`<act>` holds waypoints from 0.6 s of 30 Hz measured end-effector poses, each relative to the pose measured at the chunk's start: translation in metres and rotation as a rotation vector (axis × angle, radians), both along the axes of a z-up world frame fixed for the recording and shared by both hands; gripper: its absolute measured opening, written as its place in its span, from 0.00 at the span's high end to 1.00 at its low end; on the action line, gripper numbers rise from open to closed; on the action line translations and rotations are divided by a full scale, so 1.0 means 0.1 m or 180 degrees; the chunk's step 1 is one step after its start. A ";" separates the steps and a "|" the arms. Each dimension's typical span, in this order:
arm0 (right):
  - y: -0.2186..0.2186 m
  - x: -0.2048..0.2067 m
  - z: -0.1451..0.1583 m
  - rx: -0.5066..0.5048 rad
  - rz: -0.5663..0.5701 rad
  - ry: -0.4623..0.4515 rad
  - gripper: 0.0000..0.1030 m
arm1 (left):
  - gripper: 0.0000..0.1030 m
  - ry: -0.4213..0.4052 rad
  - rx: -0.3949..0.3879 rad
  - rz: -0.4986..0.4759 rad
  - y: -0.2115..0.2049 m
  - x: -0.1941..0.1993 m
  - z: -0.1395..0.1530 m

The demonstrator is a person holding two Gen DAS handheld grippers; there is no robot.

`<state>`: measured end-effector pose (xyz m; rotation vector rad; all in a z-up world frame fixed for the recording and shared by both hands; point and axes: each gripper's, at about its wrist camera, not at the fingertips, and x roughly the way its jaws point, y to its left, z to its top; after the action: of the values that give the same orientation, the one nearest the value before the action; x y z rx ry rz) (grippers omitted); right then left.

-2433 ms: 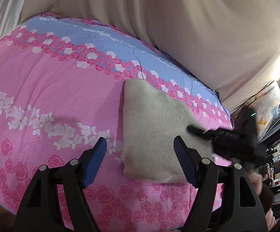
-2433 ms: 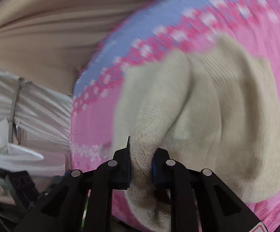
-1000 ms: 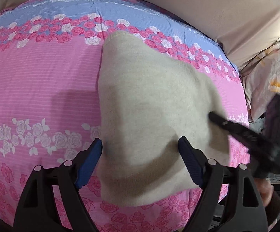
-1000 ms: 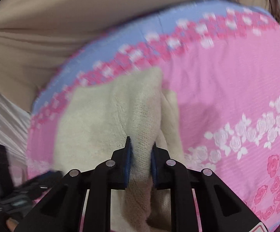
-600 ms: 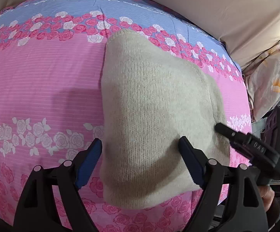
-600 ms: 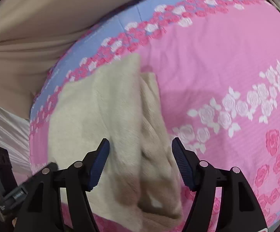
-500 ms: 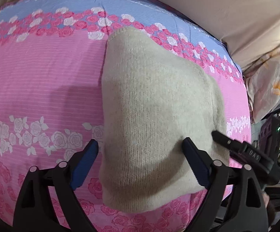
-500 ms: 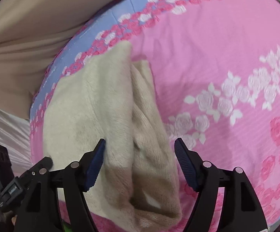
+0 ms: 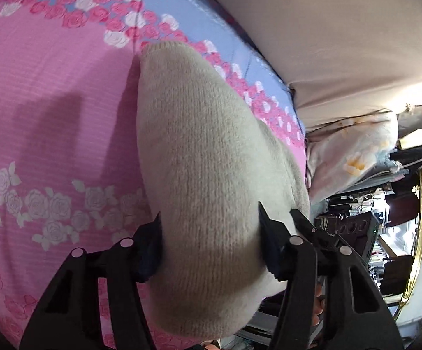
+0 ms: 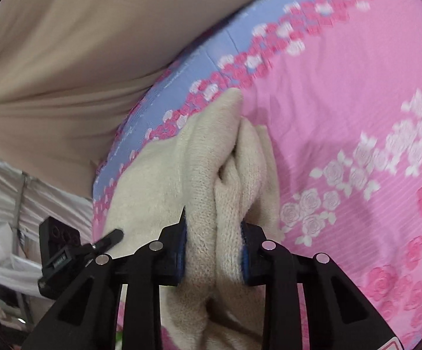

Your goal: Fold small clothes

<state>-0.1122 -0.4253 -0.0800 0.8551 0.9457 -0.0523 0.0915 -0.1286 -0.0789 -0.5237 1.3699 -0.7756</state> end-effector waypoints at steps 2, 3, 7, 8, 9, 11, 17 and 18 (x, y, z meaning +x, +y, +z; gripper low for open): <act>0.00 -0.02 -0.18 -0.0029 0.0058 0.0181 0.66 | 0.33 -0.0099 0.0232 -0.0010 -0.02 -0.05 -0.07; 0.00 -0.02 -0.35 -0.0037 0.0075 0.0383 0.61 | 0.32 -0.0137 0.0406 -0.0024 -0.04 -0.06 -0.13; -0.03 -0.07 -0.61 -0.0043 -0.0059 0.0468 0.38 | 0.19 -0.0014 0.0600 0.0049 -0.06 -0.10 -0.38; -0.05 -0.07 -0.62 -0.0059 -0.0101 0.0466 0.31 | 0.16 0.0022 0.0602 0.0135 -0.02 -0.10 -0.40; -0.08 -0.06 -0.62 -0.0045 -0.0116 0.0444 0.25 | 0.14 0.0044 0.0597 0.0197 -0.01 -0.09 -0.41; -0.10 0.04 -0.70 0.0160 -0.0025 0.0407 0.25 | 0.12 0.0133 0.0549 0.0275 0.00 -0.04 -0.46; -0.05 0.28 -0.93 0.0726 0.0086 0.0288 0.21 | 0.07 0.0562 0.0252 0.0426 -0.10 0.05 -0.76; -0.03 0.30 -0.89 0.0704 0.0135 0.0232 0.48 | 0.17 0.0540 0.0193 0.0420 -0.11 0.05 -0.74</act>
<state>-0.0818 -0.4287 -0.1692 1.0422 1.0507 0.0592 0.0969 -0.1399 -0.1529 -0.6368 1.4941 -0.5910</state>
